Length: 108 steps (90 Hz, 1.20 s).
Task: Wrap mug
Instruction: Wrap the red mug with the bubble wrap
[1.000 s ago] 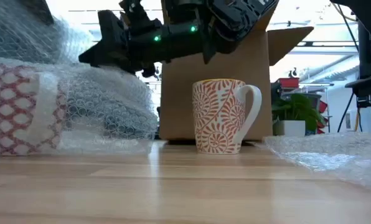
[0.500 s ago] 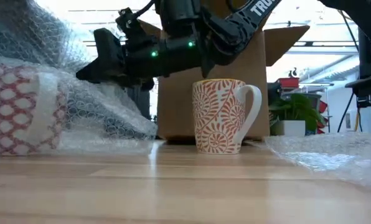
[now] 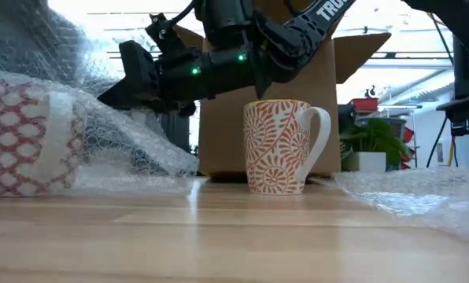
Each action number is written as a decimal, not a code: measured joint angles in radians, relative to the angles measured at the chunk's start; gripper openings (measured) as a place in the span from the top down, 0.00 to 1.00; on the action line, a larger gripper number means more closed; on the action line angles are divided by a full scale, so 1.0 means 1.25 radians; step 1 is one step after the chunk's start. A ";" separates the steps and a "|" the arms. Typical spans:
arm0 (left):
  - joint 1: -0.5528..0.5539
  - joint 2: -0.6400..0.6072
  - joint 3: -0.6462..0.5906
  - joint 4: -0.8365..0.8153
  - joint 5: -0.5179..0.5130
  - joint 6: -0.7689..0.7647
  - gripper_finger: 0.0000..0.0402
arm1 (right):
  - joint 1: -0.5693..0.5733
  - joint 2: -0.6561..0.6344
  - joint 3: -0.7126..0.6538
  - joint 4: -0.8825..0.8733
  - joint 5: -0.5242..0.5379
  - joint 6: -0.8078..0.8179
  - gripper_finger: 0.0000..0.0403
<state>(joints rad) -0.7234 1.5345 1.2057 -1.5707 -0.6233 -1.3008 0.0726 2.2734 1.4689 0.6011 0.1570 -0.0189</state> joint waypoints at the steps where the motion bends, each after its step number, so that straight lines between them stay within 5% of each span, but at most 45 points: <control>1: 0.001 0.000 -0.007 -0.001 0.007 -0.001 0.59 | 0.000 0.000 0.000 0.000 0.000 0.000 0.65; 23: 0.037 0.000 -0.077 -0.002 0.064 -0.019 0.59 | 0.006 0.000 0.000 -0.001 0.000 0.000 0.65; 53: 0.032 -0.032 0.046 -0.001 0.111 0.049 0.59 | 0.006 -0.001 0.000 -0.015 -0.001 0.000 0.65; 79: -0.015 -0.175 0.139 0.006 0.078 0.063 0.59 | 0.006 -0.001 0.000 -0.016 0.000 -0.001 0.65; 93: -0.053 -0.230 0.141 0.091 0.031 0.093 0.59 | 0.005 -0.001 0.000 -0.016 0.000 -0.008 0.65; 108: -0.076 -0.232 0.141 0.342 0.015 0.171 0.59 | 0.001 -0.001 0.000 -0.016 0.000 -0.008 0.65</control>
<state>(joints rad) -0.8188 1.2441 1.3823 -1.1429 -0.6047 -1.0869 0.0738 2.2723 1.4685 0.5810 0.1566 -0.0290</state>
